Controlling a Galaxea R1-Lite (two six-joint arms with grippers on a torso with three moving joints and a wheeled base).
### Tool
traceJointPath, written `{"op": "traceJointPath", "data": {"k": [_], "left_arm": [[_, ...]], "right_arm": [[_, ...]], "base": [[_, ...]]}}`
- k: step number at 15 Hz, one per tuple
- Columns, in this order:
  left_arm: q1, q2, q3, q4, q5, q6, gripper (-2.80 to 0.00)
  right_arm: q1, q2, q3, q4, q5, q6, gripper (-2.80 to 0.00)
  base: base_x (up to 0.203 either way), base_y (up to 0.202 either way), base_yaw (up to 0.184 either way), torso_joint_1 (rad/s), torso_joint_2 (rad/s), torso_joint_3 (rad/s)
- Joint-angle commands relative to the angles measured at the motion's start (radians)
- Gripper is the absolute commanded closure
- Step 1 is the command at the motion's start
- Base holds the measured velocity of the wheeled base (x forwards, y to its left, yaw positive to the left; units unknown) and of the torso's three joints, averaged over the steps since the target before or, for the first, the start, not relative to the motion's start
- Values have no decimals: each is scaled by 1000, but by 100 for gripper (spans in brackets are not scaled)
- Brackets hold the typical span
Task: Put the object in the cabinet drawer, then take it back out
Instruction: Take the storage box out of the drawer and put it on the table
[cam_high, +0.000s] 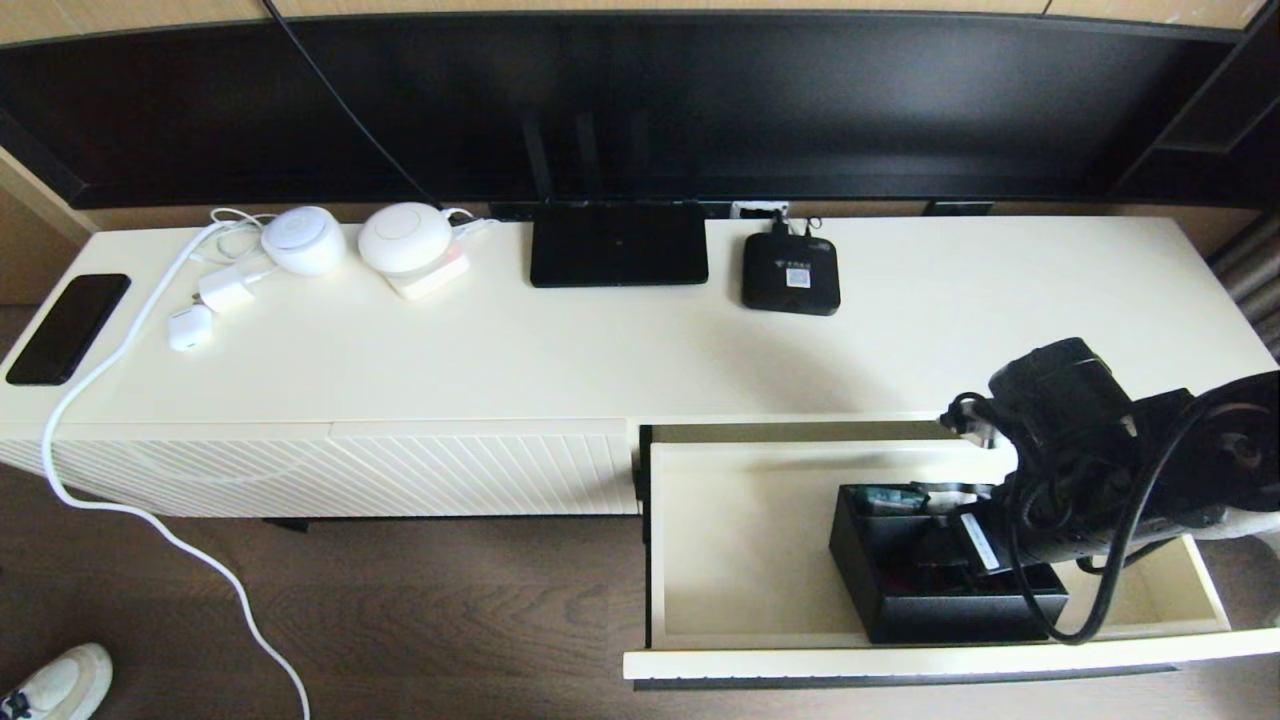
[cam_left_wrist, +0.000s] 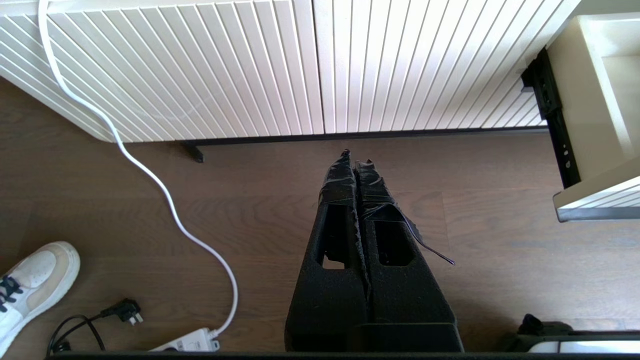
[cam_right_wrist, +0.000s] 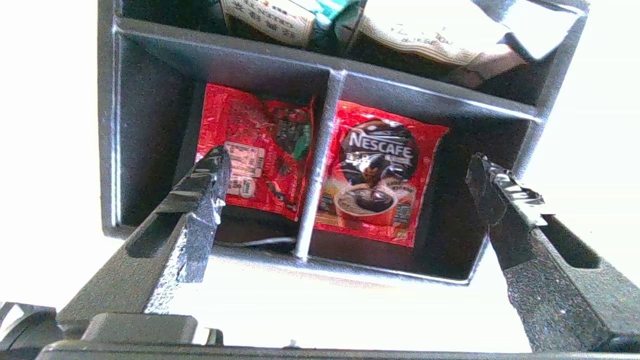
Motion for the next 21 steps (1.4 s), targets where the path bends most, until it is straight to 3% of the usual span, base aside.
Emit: {"op": "traceJointPath", "data": {"k": [1,17,21], "left_arm": [[0,1,0,0,0,0,0],[0,0,1,0,0,0,0],[0,0,0,0,0,0,0]], "right_arm": [[10,65,-45,30,-3,10,-280],[16,130,-34,47,-7,76,-280],[17,132,-43,64,-6,125,-280]], "base": [[0,0,0,0,0,0],[0,0,0,0,0,0],[0,0,0,0,0,0]]}}
